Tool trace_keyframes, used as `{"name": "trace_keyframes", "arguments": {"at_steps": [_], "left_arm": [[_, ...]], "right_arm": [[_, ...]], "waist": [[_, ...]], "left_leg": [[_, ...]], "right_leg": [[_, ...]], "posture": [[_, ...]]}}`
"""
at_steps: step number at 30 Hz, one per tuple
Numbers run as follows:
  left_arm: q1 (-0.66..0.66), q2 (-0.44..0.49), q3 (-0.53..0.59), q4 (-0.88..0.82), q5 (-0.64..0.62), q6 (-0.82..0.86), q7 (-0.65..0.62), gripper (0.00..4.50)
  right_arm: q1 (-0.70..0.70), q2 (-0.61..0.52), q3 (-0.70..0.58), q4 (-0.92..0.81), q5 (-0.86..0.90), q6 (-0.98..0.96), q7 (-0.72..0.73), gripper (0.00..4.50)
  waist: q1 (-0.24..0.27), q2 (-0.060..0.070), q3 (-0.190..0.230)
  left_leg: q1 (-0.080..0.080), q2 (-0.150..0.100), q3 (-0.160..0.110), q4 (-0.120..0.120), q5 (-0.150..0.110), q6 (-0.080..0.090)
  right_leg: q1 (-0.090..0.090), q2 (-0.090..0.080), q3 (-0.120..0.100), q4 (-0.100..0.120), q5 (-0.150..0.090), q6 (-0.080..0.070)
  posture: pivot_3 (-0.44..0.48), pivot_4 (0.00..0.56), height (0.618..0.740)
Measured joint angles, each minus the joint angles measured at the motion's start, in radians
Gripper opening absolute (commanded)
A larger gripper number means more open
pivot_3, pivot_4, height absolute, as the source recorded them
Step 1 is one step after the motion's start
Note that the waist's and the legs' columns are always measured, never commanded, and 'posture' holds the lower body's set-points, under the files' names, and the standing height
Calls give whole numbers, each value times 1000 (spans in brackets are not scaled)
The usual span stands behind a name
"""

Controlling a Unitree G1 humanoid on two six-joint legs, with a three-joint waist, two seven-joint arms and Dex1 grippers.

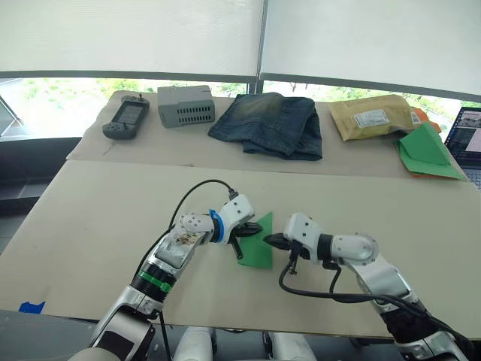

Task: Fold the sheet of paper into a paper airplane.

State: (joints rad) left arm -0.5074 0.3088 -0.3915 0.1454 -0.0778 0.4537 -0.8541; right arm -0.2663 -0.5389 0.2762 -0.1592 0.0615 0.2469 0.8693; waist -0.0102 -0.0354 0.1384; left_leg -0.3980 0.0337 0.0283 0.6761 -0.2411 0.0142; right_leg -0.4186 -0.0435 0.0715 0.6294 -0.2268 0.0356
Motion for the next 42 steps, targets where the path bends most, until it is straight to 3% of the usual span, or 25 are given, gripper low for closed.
{"name": "trace_keyframes", "arguments": {"at_steps": [9,26,33,42], "left_arm": [[2,0,1,-2,1,0,4,0],[3,3,1,-2,1,0,2,0],[14,10,9,-9,-2,0,3,0],[25,6,32,-22,-15,21,5,0]], "right_arm": [[67,38,-21,69,67,-19,17,19],[243,-27,-24,-97,193,42,98,19],[150,32,-145,-178,349,167,22,19],[92,27,-89,-71,221,170,-54,19]], "waist": [[-1,0,0],[-2,0,0],[-4,1,-1],[-7,0,0]], "left_leg": [[0,0,0,0,0,0],[1,0,0,0,0,0],[1,1,-1,0,0,0],[0,0,0,0,0,0]], "right_leg": [[1,0,0,0,0,0],[1,0,0,0,0,0],[0,0,0,1,0,0],[-1,0,0,1,0,-1]], "posture": [[0,150,734],[0,150,734],[0,150,734],[0,150,734]]}}
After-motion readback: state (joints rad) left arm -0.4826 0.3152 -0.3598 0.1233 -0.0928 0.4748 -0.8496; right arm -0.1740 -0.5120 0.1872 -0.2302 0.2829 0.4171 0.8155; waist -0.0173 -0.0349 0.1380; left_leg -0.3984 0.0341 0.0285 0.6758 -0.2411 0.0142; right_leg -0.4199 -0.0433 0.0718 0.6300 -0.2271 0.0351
